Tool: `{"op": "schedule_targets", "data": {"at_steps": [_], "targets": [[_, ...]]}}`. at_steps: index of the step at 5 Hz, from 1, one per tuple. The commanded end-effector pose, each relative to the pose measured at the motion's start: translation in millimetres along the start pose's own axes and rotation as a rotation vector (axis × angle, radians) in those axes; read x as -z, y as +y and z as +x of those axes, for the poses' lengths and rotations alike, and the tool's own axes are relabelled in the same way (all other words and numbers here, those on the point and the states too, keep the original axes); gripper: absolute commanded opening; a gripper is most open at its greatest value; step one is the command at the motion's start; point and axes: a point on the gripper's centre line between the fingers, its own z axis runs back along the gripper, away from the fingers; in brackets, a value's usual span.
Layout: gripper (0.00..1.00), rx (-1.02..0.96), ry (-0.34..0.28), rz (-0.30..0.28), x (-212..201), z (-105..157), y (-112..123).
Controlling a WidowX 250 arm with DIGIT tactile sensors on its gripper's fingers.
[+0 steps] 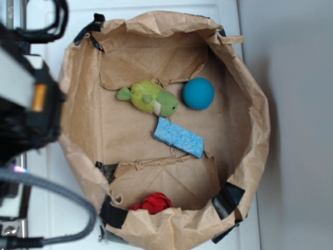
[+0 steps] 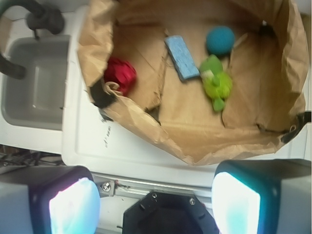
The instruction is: Grab the green animal.
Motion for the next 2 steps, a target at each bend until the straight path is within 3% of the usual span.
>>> {"op": "schedule_targets", "data": {"at_steps": [1,2], "targets": [[1.00,-0.008,-0.034,0.002,-9,5,1],[1.00,0.136,-0.116,-0.080,13,49,26]]}}
